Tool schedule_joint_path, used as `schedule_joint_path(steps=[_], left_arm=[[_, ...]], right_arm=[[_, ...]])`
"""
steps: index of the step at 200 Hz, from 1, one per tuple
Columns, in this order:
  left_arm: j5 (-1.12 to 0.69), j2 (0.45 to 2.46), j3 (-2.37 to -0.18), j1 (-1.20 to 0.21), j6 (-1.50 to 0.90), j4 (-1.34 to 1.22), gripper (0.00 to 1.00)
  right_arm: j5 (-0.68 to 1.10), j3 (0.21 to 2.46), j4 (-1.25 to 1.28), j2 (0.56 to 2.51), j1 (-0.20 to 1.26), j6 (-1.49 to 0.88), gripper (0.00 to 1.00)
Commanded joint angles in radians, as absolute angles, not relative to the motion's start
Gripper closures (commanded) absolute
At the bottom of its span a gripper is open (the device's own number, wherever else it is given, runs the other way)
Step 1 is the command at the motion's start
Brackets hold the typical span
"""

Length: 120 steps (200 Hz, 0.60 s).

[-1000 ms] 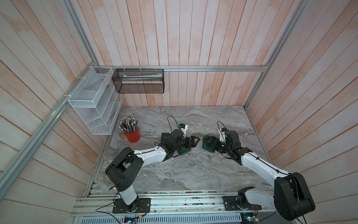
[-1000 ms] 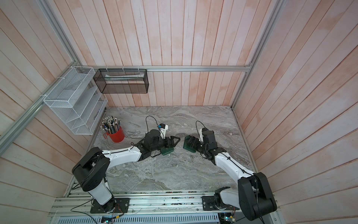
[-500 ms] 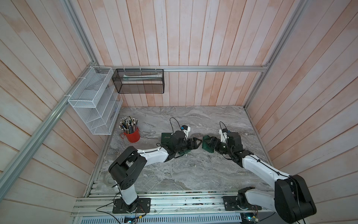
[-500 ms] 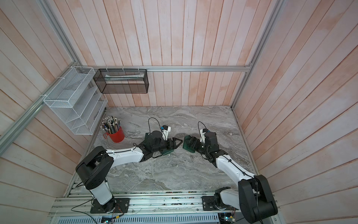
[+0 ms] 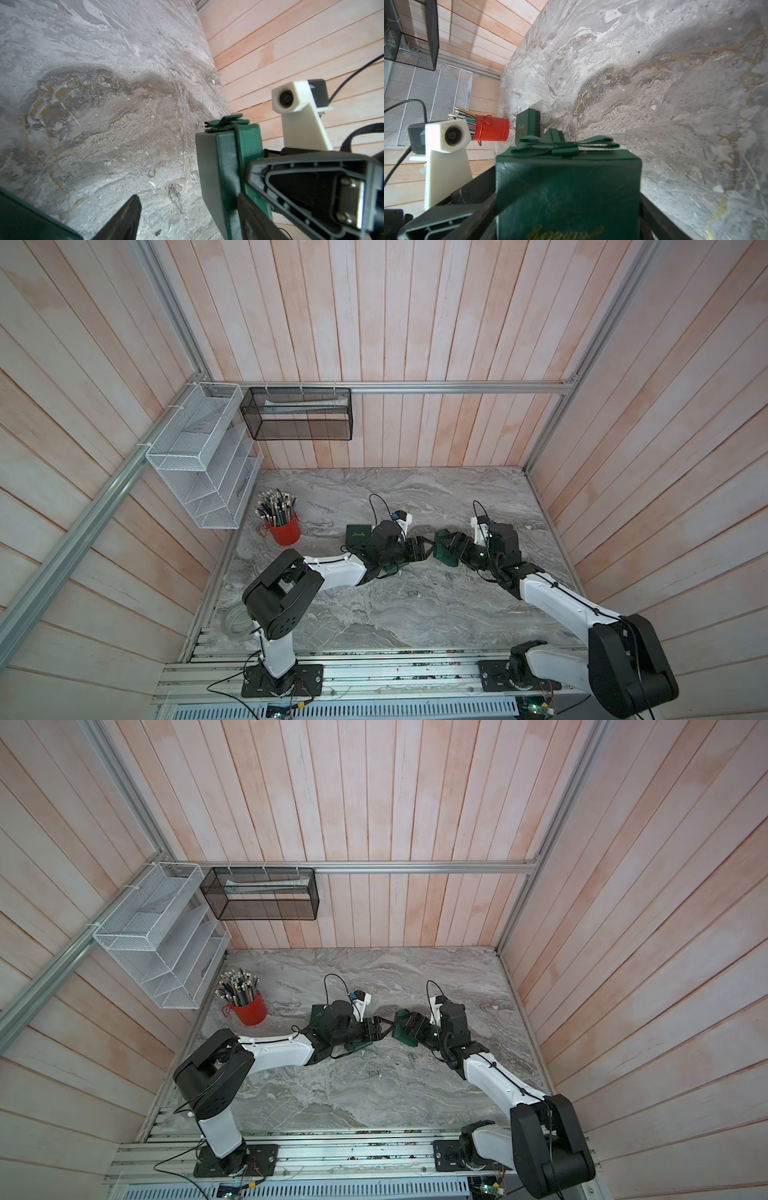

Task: Take the rings out of the lift-off lid box
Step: Open the lid on the jewelry box.

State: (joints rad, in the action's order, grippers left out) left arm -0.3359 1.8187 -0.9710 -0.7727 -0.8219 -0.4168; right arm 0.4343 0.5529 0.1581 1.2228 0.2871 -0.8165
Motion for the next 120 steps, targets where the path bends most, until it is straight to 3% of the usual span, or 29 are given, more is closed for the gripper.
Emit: schedule_joint_path(steps=[1,120], left_arm=[[-0.355,1.853,-0.988,-0.777,-0.828,-0.416,0.26],[-0.353,1.89,-0.986,-0.776,-0.853,-0.38,0.27]], right_arm=[[0.483,0.543,0.215,1.226,0.288,-0.824,0.1],[0.528,0.499,0.284,1.213,0.272,-0.865,0.12]])
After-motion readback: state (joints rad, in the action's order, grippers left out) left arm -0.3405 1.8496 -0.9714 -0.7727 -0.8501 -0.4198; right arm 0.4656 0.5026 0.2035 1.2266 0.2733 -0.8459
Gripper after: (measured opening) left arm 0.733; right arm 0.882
